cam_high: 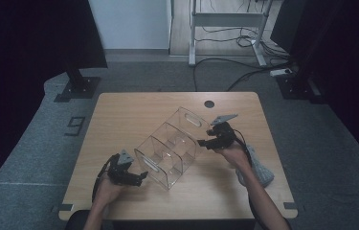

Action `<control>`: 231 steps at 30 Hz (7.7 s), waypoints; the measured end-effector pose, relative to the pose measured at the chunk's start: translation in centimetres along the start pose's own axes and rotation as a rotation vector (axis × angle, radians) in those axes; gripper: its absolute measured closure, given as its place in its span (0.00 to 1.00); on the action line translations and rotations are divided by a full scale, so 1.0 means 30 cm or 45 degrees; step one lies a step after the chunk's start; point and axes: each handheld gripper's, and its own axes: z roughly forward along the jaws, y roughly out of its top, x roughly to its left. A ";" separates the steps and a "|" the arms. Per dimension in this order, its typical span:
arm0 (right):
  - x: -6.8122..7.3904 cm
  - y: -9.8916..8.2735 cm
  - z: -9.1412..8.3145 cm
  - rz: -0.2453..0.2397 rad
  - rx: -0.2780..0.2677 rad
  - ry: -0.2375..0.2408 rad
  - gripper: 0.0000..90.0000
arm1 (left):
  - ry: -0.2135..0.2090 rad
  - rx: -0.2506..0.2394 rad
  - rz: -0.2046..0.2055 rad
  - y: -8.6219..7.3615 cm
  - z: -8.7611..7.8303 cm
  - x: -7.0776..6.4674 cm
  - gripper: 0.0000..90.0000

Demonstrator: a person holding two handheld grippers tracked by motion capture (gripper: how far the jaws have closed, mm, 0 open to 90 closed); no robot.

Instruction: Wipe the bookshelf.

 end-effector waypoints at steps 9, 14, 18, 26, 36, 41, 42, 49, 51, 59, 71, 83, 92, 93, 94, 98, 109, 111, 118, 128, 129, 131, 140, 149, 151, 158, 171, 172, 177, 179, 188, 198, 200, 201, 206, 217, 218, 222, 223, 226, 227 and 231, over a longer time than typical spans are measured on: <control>0.008 -0.028 -0.016 0.012 -0.017 0.027 0.37 | 0.029 0.029 -0.027 -0.003 0.020 0.014 0.00; 0.026 -0.040 -0.032 -0.023 -0.003 0.028 0.38 | 0.038 0.037 -0.019 0.000 0.027 0.012 0.00; 0.040 -0.054 -0.047 -0.015 -0.006 0.033 0.38 | 0.037 0.029 -0.032 0.001 0.028 0.016 0.00; 0.069 -0.084 -0.082 -0.028 0.009 0.035 0.37 | 0.034 0.011 -0.056 0.003 0.029 0.018 0.00; 0.098 -0.118 -0.112 -0.016 0.007 0.038 0.37 | 0.024 0.010 -0.071 0.001 0.030 0.011 0.00; 0.112 -0.142 -0.122 -0.012 0.022 0.038 0.37 | 0.012 0.016 -0.068 0.000 0.028 0.006 0.00; 0.115 -0.148 -0.123 -0.016 0.028 0.038 0.37 | 0.011 0.014 -0.065 0.000 0.026 0.003 0.00; 0.126 -0.164 -0.132 -0.014 0.023 0.041 0.37 | -0.049 -0.016 -0.076 -0.010 -0.008 -0.025 0.00; 0.128 -0.166 -0.131 -0.014 0.017 0.050 0.37 | -0.066 -0.034 -0.078 -0.013 -0.030 -0.034 0.00; 0.140 -0.168 -0.120 -0.031 0.023 0.067 0.37 | -0.123 -0.056 -0.054 -0.014 -0.082 -0.051 0.00; 0.147 -0.171 -0.104 -0.034 0.040 0.066 0.36 | -0.160 -0.078 0.012 0.003 -0.092 -0.085 0.00; 0.197 -0.157 -0.079 -0.081 0.062 0.116 0.36 | 0.027 -0.052 -0.042 0.016 -0.072 -0.070 0.16; 0.229 -0.147 -0.057 -0.124 0.102 0.146 0.37 | 0.178 0.000 -0.087 0.025 -0.064 -0.053 0.28; 0.228 -0.148 -0.056 -0.126 0.103 0.148 0.37 | 0.172 -0.001 -0.086 0.026 -0.063 -0.050 0.28; 0.224 -0.150 -0.057 -0.127 0.107 0.153 0.37 | 0.171 0.003 -0.081 0.028 -0.063 -0.050 0.28; 0.211 -0.153 -0.072 -0.116 0.103 0.144 0.37 | 0.180 0.015 -0.063 0.035 -0.065 -0.049 0.45; 0.143 -0.167 -0.136 -0.067 0.125 -0.007 0.31 | 0.188 0.029 -0.071 0.036 -0.070 -0.014 0.68; 0.128 -0.166 -0.154 -0.048 0.116 -0.037 0.30 | 0.178 0.024 -0.077 0.036 -0.070 -0.003 0.69; 0.061 -0.177 -0.253 0.004 0.096 -0.191 0.28 | 0.172 0.020 -0.125 0.036 -0.071 0.033 0.78; -0.029 -0.258 -0.353 0.140 0.128 -0.380 0.25 | 0.183 0.035 -0.136 0.040 -0.071 0.062 0.87; -0.033 -0.269 -0.356 0.152 0.132 -0.387 0.24 | 0.185 0.037 -0.134 0.040 -0.070 0.064 0.87; -0.039 -0.289 -0.356 0.169 0.153 -0.388 0.23 | 0.190 0.040 -0.131 0.042 -0.069 0.070 0.89; -0.061 -0.354 -0.287 0.197 0.300 -0.429 0.32 | 0.216 0.042 -0.126 0.041 -0.069 0.081 0.94; -0.086 -0.397 -0.255 0.226 0.376 -0.429 0.55 | 0.205 0.031 -0.151 0.037 -0.070 0.092 0.96; -0.092 -0.403 -0.252 0.236 0.368 -0.419 0.59 | 0.206 0.028 -0.146 0.036 -0.070 0.092 0.96; -0.099 -0.398 -0.259 0.272 0.373 -0.419 0.69 | 0.204 0.020 -0.141 0.034 -0.069 0.093 0.96; -0.034 -0.324 -0.302 0.181 0.242 -0.426 0.69 | 0.201 0.009 -0.153 0.032 -0.068 0.097 0.96; -0.029 -0.318 -0.303 0.173 0.235 -0.422 0.68 | 0.200 0.008 -0.155 0.032 -0.068 0.097 0.96; 0.010 -0.287 -0.299 0.119 0.199 -0.378 0.67 | 0.190 -0.009 -0.177 0.030 -0.065 0.102 0.96; 0.027 -0.274 -0.297 0.109 0.172 -0.348 0.67 | 0.190 -0.010 -0.178 0.030 -0.064 0.102 0.96; 0.101 -0.208 -0.279 0.044 0.044 -0.215 0.66 | 0.193 -0.003 -0.156 0.031 -0.065 0.101 0.96; 0.154 -0.133 -0.226 0.001 -0.040 -0.132 0.66 | 0.192 0.006 -0.153 0.033 -0.064 0.101 0.96; 0.162 -0.122 -0.216 -0.004 -0.051 -0.127 0.66 | 0.193 0.008 -0.151 0.034 -0.064 0.101 0.96; 0.166 -0.115 -0.207 -0.007 -0.058 -0.120 0.66 | 0.194 0.009 -0.150 0.034 -0.064 0.101 0.96; 0.186 -0.093 -0.163 -0.035 -0.050 -0.118 0.66 | 0.198 0.010 -0.144 0.036 -0.063 0.099 0.96; 0.224 -0.078 -0.133 -0.113 -0.043 -0.119 0.67 | 0.227 0.028 -0.157 0.044 -0.059 0.091 0.97; 0.228 -0.078 -0.134 -0.120 -0.041 -0.121 0.67 | 0.232 0.030 -0.159 0.045 -0.058 0.090 0.97; 0.242 -0.078 -0.138 -0.132 -0.039 -0.127 0.67 | 0.246 0.040 -0.164 0.049 -0.057 0.085 0.97; 0.246 -0.079 -0.139 -0.136 -0.040 -0.129 0.67 | 0.248 0.040 -0.166 0.049 -0.057 0.084 0.97; 0.259 -0.081 -0.144 -0.150 -0.035 -0.126 0.67 | 0.256 0.044 -0.169 0.051 -0.056 0.082 0.97; 0.265 -0.082 -0.146 -0.155 -0.035 -0.123 0.66 | 0.256 0.044 -0.169 0.051 -0.056 0.082 0.97; 0.284 -0.084 -0.152 -0.170 -0.030 -0.118 0.66 | 0.260 0.045 -0.172 0.051 -0.055 0.081 0.97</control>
